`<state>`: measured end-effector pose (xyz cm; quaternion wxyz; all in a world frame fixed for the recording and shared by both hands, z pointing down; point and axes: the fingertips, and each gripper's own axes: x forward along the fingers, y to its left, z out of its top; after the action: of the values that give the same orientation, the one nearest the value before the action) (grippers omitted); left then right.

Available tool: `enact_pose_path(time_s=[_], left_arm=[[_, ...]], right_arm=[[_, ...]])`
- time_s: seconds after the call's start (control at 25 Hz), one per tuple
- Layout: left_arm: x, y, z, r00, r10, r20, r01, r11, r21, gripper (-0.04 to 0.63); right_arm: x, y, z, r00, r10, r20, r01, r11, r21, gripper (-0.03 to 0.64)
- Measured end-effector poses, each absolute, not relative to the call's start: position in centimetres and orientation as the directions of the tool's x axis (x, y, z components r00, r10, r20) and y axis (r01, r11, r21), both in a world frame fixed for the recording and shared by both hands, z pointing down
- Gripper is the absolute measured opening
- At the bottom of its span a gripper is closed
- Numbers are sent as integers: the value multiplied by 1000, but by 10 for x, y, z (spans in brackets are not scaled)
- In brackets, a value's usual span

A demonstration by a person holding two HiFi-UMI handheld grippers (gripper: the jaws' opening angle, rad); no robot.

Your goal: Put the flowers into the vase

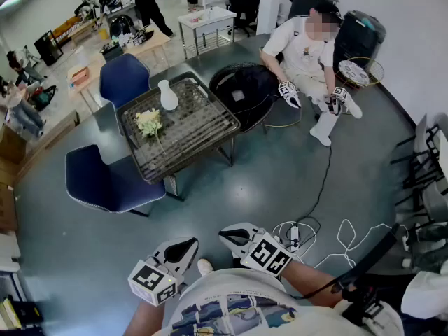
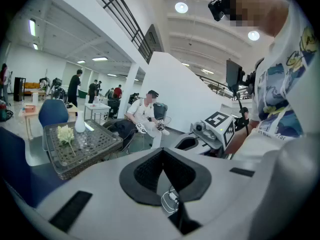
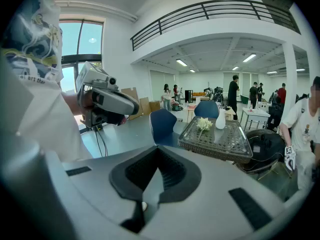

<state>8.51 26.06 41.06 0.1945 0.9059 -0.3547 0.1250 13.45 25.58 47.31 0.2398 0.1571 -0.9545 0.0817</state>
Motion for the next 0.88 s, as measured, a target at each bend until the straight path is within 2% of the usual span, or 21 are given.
enact_pose_path(time_s=[0.16,0.36,0.48,0.68,0.88], left_arm=[[114,251,415,738,-564,372,-670,-679,301,9],[124,225,416,704,-618,350,-709,-644,288,9],[129,232,428,688,-625,369,-726,-596,343,9],[95,190,437,673,-649,357,-740,-600,304,9],[49,147,442,688,-648,328,-725,-590,355,11]], right_arm=[[165,238,480,-830,-271,488,-371,921,-119,11],[182,197,493,-836,-270,478,-361,926,-109,12],[187,201,508,-838,-222,498,-346,923,-171,12],[155,143,516,-838,-263,479,-359,925,-121,37],[115,94,531,-807,-251,535,-400,898,-183,81]])
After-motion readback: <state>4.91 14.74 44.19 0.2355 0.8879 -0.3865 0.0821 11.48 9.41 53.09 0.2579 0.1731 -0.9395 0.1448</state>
